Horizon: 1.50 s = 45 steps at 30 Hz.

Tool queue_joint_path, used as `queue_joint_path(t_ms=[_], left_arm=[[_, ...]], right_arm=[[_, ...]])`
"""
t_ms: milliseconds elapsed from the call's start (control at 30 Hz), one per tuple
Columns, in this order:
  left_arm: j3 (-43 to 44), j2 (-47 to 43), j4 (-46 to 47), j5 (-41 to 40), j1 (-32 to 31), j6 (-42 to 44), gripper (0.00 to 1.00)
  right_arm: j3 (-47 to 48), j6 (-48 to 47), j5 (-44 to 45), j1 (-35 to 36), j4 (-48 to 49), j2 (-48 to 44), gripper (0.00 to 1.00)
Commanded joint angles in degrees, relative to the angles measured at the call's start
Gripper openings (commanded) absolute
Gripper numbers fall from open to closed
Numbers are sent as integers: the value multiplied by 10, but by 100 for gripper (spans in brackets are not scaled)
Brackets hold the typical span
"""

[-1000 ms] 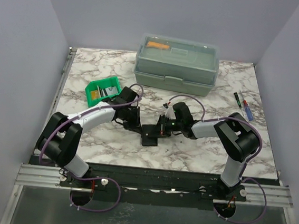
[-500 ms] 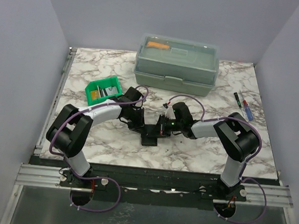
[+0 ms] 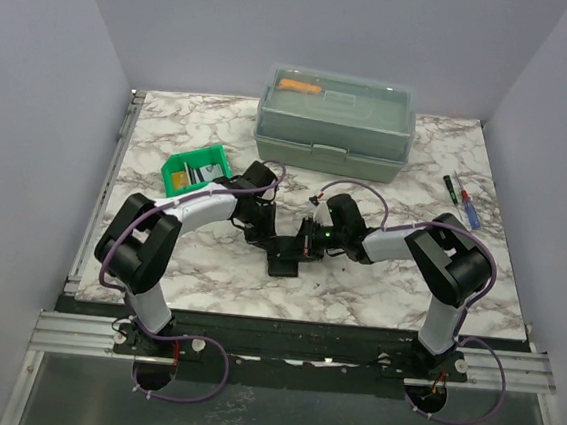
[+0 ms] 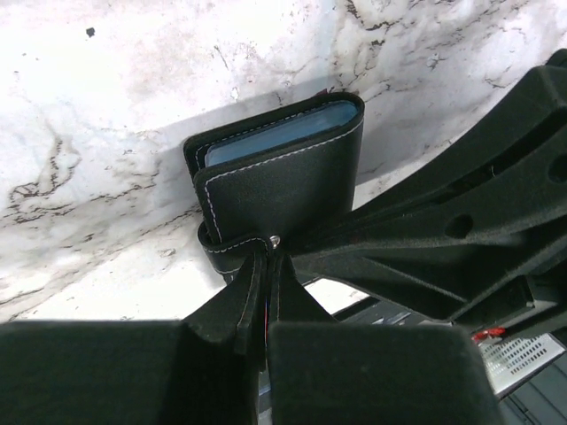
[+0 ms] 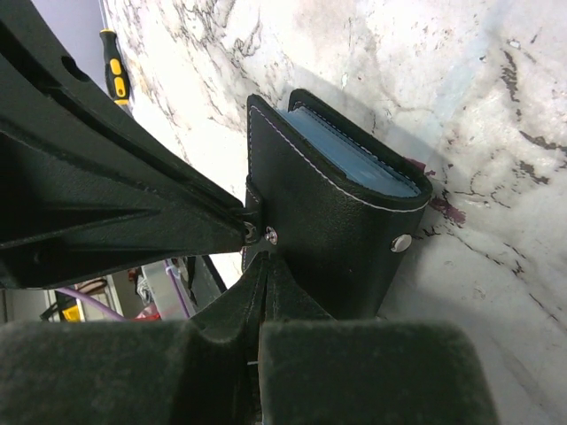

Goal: Put the credit cards into the card holder
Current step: Close the card holder at the center of the board.

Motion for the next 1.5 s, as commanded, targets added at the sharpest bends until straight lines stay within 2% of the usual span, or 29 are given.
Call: queue_joint_path(t_ms=[0,433,600,700,800,933,1167,1300,1400,1467], left_arm=[[36,30,-43,-52,-15,10,0],[104,70,-142,-192,-66,19,0],[120,82,-152,-182,-71,25,0],[126,76,-140,-162,-69,27,20],[136,65,-134,-153,-66,32,33],[140,43,-132,-135,-50,37,42],[123,-38,-109,-75,-1,51,51],[89,-56,-72,-21,56,59,50],[67,-33,-27,42,85,56,36],[69,-8,-11,77,86,58,25]], right_arm=[[-3,-8,50,6,-35,18,0],[-14,-5,54,6,-30,10,0],[-20,-7,51,6,-21,3,0],[-21,-10,54,6,-21,-14,0],[-14,-16,53,6,-32,-25,1],[-4,-23,61,5,-49,-47,2],[12,-29,68,6,-71,-76,8],[32,-41,69,9,-90,-73,18],[50,-50,85,23,-110,-72,29],[65,-54,105,35,-130,-69,31]])
